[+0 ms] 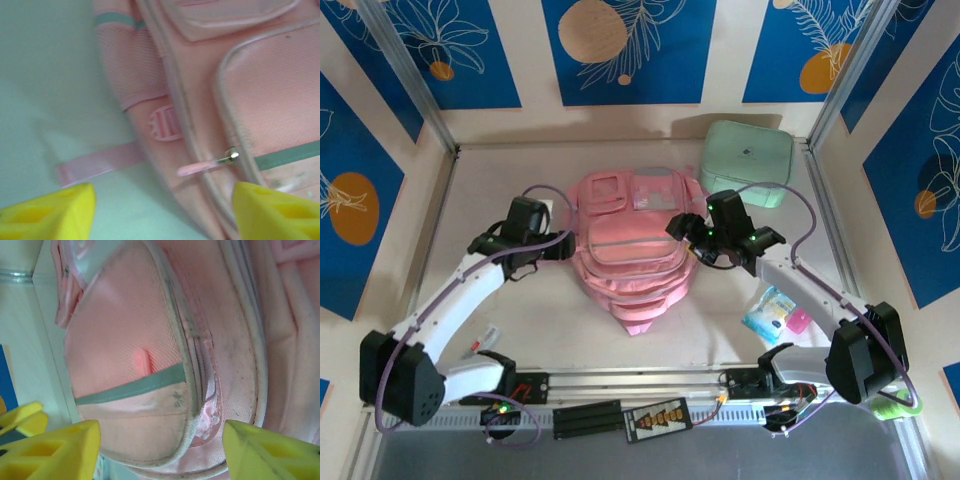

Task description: Pack books, pencil case, and school supplies into a backpack

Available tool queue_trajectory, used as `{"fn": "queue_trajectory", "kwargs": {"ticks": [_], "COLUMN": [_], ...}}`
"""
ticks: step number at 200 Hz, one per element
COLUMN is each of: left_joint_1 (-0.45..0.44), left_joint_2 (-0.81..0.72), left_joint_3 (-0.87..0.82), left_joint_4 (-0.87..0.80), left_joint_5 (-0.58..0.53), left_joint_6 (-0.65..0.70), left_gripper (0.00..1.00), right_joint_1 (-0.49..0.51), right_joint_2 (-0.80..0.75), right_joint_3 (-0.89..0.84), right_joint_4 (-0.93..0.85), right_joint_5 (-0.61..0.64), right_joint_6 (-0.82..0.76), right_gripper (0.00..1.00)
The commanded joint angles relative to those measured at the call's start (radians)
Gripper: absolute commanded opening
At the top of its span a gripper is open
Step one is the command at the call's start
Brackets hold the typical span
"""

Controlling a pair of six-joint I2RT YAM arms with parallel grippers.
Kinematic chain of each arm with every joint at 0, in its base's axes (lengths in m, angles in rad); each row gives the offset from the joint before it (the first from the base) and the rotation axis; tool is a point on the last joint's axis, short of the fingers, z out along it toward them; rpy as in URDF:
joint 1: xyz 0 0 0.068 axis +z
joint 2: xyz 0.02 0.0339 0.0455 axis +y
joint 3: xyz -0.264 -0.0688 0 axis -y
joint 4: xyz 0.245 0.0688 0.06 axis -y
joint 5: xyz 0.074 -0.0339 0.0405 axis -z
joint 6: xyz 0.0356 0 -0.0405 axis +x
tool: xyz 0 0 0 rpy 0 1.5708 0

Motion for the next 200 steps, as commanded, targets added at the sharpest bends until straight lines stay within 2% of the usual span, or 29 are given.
{"fn": "queue_trajectory", "kwargs": {"ticks": [1, 45, 70, 119, 147, 200], "left_joint_1": [0.053, 0.177, 0.255, 0.408, 0.472, 0.537], "left_joint_2": [-0.046, -0.099, -0.1, -0.079, -0.078, -0.09], "left_joint_3": [-0.072, -0.191, -0.243, -0.265, -0.296, -0.342], "left_joint_4": [-0.109, -0.251, -0.296, -0.406, -0.401, -0.372], "left_joint_5": [-0.09, -0.098, -0.114, -0.211, -0.197, -0.154], "left_joint_6": [-0.174, -0.425, -0.497, -0.587, -0.586, -0.605], "left_gripper": [0.84, 0.9, 0.9, 0.95, 0.98, 1.0], "right_joint_1": [0.012, 0.044, 0.049, 0.049, 0.051, 0.05], "right_joint_2": [0.021, 0.071, 0.087, 0.092, 0.089, 0.093], "right_joint_3": [0.07, 0.125, 0.13, 0.154, 0.161, 0.178], "right_joint_4": [-0.09, -0.109, -0.104, -0.122, -0.128, -0.141], "right_joint_5": [0.056, 0.071, 0.062, 0.062, 0.08, 0.089], "right_joint_6": [-0.085, -0.099, -0.097, -0.12, -0.12, -0.111], "right_gripper": [0.76, 0.79, 0.79, 0.82, 0.88, 0.91]}}
